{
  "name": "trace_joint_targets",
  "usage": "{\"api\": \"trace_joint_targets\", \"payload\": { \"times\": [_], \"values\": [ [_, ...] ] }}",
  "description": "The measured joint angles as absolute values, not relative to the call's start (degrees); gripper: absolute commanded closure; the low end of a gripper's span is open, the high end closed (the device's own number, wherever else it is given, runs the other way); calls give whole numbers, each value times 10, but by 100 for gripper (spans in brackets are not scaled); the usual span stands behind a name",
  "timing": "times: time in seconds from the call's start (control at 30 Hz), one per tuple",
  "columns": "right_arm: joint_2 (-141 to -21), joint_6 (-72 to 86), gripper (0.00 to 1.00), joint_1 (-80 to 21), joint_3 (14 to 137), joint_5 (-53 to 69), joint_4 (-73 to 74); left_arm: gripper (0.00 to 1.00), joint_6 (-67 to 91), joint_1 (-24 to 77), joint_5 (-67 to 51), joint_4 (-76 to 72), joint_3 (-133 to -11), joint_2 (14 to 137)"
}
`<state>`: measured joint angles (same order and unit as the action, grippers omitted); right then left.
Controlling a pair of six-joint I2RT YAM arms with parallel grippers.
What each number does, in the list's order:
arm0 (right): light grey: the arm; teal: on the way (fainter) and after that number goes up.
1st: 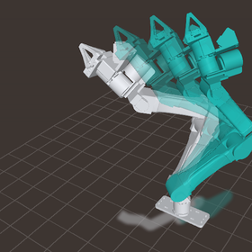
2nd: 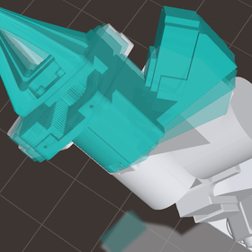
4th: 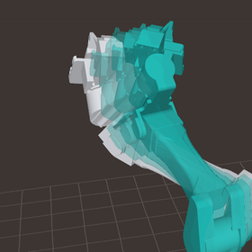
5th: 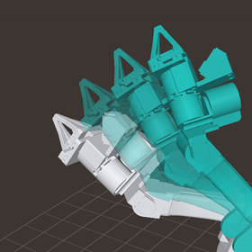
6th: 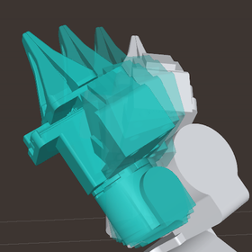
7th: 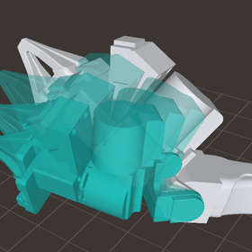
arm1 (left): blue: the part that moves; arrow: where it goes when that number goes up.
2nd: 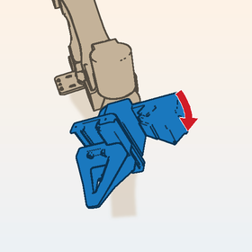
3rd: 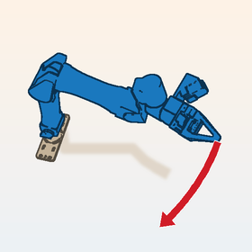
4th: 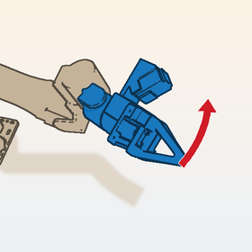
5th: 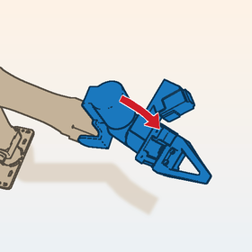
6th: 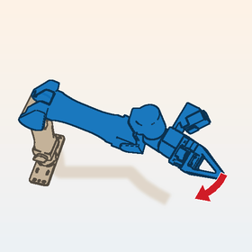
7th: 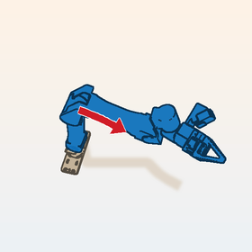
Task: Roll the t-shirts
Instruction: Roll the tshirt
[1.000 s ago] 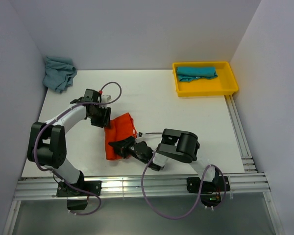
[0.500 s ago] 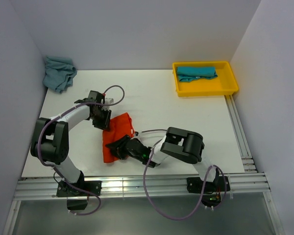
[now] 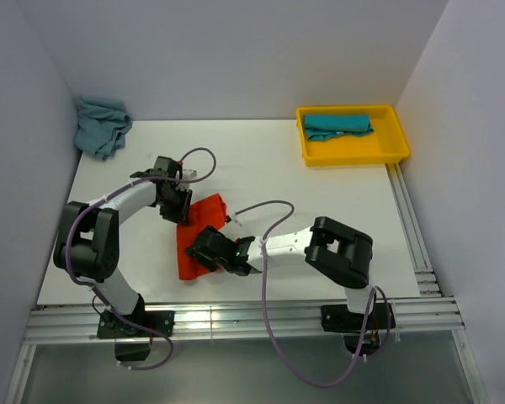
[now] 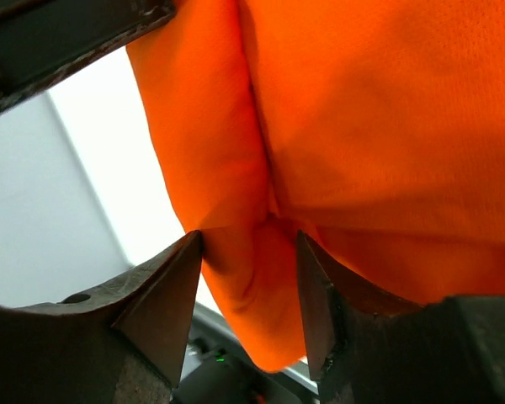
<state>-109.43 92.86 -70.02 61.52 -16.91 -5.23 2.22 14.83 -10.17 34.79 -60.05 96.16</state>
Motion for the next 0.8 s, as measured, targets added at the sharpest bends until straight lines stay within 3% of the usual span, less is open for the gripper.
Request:
{"api": "trace_joint_targets", "payload": {
  "times": [0.3, 0.57, 0.8],
  "values": [
    [-1091, 836, 59, -739, 792, -272, 195, 68, 22, 148, -102, 348, -601, 962],
    [-1193, 715, 61, -742, 996, -304, 272, 68, 22, 149, -102, 349, -601, 962],
    [-1276, 669, 56, -729, 1017, -309, 322, 67, 22, 149, -102, 348, -601, 962]
  ]
}}
